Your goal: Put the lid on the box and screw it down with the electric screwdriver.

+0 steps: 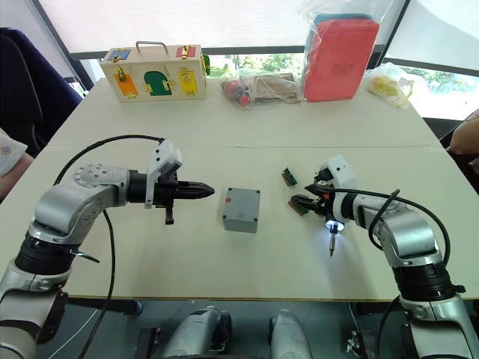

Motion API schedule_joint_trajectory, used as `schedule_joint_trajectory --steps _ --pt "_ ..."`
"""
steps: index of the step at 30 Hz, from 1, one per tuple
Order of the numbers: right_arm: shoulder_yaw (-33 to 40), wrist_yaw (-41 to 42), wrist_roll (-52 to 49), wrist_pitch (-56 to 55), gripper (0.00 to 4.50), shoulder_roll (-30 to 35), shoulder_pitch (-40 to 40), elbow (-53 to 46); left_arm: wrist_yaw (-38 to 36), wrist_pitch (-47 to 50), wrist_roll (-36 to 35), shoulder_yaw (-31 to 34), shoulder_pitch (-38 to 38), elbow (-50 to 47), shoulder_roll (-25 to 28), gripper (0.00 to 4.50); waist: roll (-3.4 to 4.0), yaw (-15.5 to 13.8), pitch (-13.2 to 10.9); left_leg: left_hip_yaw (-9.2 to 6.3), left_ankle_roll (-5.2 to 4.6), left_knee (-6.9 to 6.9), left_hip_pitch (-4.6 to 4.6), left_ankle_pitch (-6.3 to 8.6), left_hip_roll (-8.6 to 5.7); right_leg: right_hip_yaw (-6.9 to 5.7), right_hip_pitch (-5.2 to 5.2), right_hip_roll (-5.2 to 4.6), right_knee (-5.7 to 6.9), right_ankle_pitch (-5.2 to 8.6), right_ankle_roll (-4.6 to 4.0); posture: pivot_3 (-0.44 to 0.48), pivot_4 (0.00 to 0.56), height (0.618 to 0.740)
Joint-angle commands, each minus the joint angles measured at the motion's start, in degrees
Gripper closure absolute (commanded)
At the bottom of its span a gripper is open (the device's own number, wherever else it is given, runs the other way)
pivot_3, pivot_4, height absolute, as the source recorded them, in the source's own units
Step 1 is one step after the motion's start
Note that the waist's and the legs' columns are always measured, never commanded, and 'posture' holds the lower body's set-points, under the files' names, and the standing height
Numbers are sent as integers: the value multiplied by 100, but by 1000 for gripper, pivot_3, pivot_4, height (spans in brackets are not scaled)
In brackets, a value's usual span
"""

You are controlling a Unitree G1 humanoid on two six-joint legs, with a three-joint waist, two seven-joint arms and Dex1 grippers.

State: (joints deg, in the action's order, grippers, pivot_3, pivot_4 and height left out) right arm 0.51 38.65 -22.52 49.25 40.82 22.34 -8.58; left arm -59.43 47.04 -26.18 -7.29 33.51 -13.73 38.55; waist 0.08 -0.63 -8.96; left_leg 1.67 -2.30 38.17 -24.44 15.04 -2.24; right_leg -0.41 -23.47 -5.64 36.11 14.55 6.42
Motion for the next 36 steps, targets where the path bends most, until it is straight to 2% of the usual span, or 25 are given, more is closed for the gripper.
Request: schedule_joint_trajectory --steps 1,13,16,20,36 --pt "19 25 70 -181 2065 -41 92 4 24 -28 -83 117 -4 -205 109 4500 0 -1 0 0 0 0 0 0 0 0 0 0 0 0 0 0 150 740" --pt "-131 -20 268 -367 2065 -222 140 230 34 -152 -66 55 -28 -143 129 4500 0 -1 0 0 -1 0 0 0 0 -1 1 5 0 0 0 0 150 740" --pt "-142 -20 297 -400 2697 -254 153 270 44 -170 -60 50 -45 -131 124 4500 0 -1 0 0 -1 0 0 0 0 -1 1 6 0 0 0 0 150 740" --pt "-134 -14 321 -419 4447 -302 164 295 50 -204 -46 42 -93 -122 147 4500 0 -2 0 0 -1 0 0 0 0 -1 1 6 0 0 1 0 150 740" --pt "44 427 189 -775 4480 -159 67 -13 20 -279 -8 2 -159 -18 187 4500 0 -1 0 0 -1 0 0 0 0 -4 1 7 0 0 1 0 150 740"
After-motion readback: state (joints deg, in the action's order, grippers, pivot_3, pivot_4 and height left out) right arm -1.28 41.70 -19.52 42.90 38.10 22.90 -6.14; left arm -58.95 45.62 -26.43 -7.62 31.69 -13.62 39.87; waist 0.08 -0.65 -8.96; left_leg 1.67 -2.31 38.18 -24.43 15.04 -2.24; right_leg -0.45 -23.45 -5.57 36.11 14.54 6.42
